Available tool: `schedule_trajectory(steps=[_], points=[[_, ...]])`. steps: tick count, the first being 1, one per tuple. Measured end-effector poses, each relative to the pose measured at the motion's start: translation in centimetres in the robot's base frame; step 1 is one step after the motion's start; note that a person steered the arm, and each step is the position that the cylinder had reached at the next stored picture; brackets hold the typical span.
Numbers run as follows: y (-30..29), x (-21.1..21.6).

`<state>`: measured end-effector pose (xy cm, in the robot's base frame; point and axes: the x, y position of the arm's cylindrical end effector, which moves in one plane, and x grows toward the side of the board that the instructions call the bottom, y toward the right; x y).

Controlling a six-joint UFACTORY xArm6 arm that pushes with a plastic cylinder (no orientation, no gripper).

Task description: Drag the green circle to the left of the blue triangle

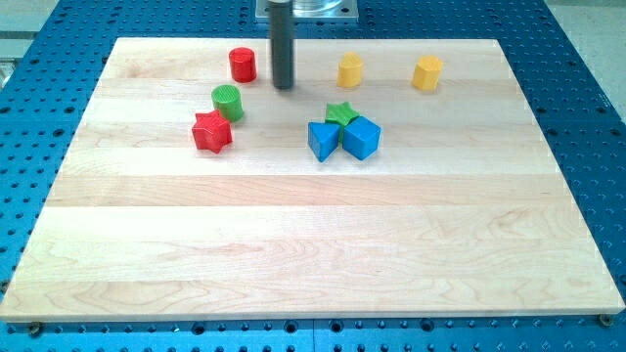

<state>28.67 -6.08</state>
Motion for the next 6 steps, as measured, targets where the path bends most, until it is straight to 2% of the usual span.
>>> schedule_trajectory(steps=[1, 2, 4, 5, 6], points=[[-5.7, 0.6], [-7.4, 3.2], [1.6, 8.7], [0.6, 8.8], [-2.8, 10.8]])
